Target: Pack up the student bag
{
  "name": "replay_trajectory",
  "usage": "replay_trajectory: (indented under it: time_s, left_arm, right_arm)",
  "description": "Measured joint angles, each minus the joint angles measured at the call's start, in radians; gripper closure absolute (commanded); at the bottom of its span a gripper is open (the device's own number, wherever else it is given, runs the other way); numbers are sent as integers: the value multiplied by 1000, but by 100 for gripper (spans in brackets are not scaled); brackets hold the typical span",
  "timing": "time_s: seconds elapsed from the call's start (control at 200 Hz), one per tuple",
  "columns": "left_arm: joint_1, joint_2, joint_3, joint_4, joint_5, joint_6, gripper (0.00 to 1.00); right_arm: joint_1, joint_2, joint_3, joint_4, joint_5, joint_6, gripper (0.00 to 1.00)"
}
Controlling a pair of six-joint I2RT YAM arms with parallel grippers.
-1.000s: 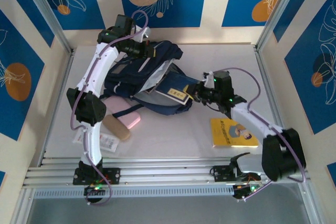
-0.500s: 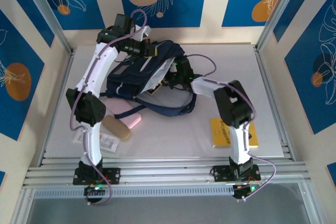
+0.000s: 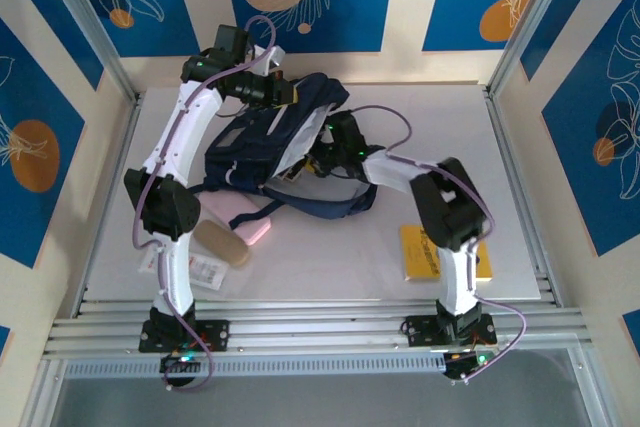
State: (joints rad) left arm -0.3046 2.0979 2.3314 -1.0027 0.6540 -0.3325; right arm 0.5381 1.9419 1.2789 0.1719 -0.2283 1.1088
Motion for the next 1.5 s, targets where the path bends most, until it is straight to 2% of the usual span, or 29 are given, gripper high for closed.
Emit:
replay_trajectory:
  time_s: [0.2, 0.32, 0.445, 0.535, 0.6, 0.68, 0.775, 0.935, 1.045, 1.135, 1.295, 1.5]
  left_arm:
    - [0, -2, -15, 17, 0, -3, 100]
    - [-7, -14, -83, 54, -22, -6, 100]
    - [-44, -27, -171, 95, -66, -1, 82]
    - [-89, -50, -274, 137, -95, -8, 61]
    - [-143, -63, -341, 160, -118, -10, 49]
    - [-220, -71, -394, 182, -140, -4, 42]
    - [-302, -91, -454, 224, -150, -22, 37]
    - [-421, -178, -619, 360, -139, -109, 36]
    - [-495, -199, -708, 467, -129, -176, 35]
    - [-535, -198, -769, 525, -127, -213, 35]
    - [-556, -198, -859, 591, -125, -254, 36]
    - [-550, -199, -892, 609, -143, -264, 35]
  right_arm:
    - [-83, -270, -163, -108, 47, -104, 19]
    - [-105, -451, -273, -246, 144, -158, 22]
    - [-99, -629, -307, -459, 293, -184, 22]
    - [-110, -743, -314, -603, 415, -178, 18]
    - [-148, -822, -340, -688, 489, -168, 17]
    - [-223, -916, -410, -772, 570, -158, 11]
    - [-333, -995, -511, -842, 639, -167, 6]
    - [-567, -1014, -651, -872, 670, -175, 6]
    - [-726, -942, -682, -875, 671, -168, 6]
    - [-796, -869, -684, -868, 668, -156, 6]
    - [-825, -798, -699, -817, 608, -153, 7]
    - [-754, -819, -741, -719, 501, -168, 9]
